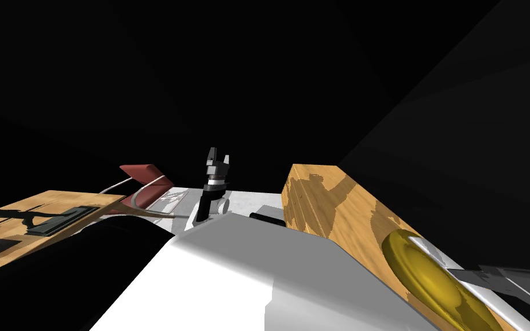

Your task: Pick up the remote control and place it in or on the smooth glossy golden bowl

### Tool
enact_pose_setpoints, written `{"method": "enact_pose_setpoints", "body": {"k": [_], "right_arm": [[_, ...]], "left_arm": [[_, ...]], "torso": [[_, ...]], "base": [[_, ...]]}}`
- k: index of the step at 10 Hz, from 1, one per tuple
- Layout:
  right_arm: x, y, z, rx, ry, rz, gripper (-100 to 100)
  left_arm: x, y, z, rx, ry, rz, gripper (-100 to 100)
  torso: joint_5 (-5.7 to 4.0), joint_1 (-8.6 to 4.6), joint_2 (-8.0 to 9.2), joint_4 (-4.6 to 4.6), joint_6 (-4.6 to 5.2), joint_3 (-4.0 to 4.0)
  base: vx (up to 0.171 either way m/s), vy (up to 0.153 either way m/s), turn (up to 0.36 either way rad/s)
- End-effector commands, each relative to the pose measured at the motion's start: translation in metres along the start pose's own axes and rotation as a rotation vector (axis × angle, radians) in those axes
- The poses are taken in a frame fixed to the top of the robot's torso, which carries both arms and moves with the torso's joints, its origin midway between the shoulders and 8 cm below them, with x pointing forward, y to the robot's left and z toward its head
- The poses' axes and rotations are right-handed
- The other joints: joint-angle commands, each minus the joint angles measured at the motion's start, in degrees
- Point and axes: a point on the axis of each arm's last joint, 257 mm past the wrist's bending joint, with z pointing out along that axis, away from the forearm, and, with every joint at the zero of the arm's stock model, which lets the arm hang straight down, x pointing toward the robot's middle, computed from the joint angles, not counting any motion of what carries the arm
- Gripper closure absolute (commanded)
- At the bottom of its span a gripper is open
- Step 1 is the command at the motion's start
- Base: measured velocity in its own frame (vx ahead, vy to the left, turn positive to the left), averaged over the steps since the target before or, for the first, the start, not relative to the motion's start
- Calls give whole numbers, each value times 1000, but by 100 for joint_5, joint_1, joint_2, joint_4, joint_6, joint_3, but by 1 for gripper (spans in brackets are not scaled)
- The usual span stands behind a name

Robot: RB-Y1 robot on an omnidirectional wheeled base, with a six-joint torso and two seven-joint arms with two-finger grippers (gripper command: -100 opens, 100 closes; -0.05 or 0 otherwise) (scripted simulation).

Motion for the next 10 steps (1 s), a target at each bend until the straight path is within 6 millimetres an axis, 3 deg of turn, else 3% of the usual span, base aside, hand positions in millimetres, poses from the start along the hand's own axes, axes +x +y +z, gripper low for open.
{"method": "enact_pose_setpoints", "body": {"k": [1,2,3,10], "right_arm": [[0,0,0,0,0,0,-100],[0,0,0,0,0,0,0],[-12,4,-9,-3,0,-10,-100],[-51,19,-43,-9,1,-44,-100]], "left_arm": [[0,0,0,0,0,0,0],[0,0,0,0,0,0,0],[0,0,0,0,0,0,0],[0,0,0,0,0,0,0]], "torso": [[0,0,0,0,0,0],[0,0,-1,0,0,0],[0,0,-1,0,0,-1],[0,-2,3,1,-2,2]], "base": [[0,0,0],[0,0,0],[-12,-20,-69],[-17,-23,-33]]}}
